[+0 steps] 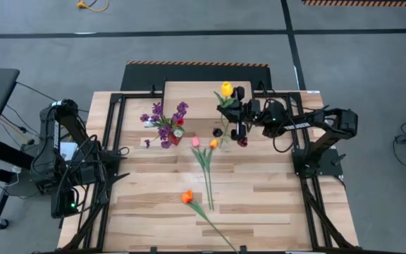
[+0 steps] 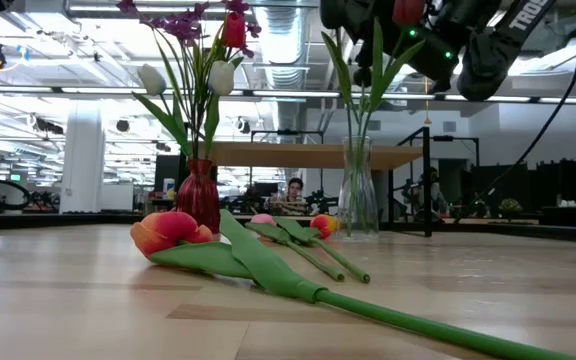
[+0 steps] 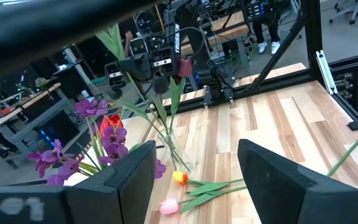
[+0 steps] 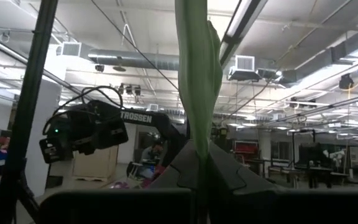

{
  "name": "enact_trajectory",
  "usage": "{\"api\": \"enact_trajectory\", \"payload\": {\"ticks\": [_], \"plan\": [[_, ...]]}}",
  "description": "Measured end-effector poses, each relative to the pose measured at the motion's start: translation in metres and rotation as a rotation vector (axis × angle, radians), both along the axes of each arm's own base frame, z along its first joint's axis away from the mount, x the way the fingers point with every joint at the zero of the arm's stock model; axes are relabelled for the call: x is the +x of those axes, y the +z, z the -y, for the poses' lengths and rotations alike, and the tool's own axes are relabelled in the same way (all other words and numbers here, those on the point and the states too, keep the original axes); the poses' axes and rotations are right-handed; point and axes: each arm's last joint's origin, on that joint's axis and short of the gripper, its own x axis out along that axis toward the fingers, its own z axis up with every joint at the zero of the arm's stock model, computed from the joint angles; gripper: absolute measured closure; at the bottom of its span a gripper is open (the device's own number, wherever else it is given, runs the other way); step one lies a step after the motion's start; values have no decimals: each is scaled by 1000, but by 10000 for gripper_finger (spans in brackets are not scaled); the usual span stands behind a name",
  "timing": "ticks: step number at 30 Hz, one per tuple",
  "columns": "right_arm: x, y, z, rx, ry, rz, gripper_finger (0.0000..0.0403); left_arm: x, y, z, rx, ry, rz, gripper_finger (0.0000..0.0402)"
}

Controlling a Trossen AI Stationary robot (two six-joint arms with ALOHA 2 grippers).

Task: Pick and place flowers into a vace then onto a shelf
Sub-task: Put the yellow flower into the transparent flower vase

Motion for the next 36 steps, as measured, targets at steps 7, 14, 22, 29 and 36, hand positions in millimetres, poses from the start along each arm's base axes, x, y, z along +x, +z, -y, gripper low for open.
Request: {"api": "enact_trajectory", "payload": {"ticks": [7, 14, 22, 29, 36], "plan": [[0, -1, 0, 11, 28, -14, 402, 0, 0, 0, 0, 0, 0, 182], [0, 0, -1, 9, 27, -13, 399, 0, 0, 0, -1, 0, 0, 182], [1, -1, 0, 12, 27, -21, 392, 0, 0, 0, -1, 0, 0, 182], [1, -2, 0, 13, 28, -28, 391, 0, 0, 1, -10, 0, 2, 182], [1, -2, 0, 13, 29, -30, 380, 0, 0, 1, -14, 0, 3, 182]]}}
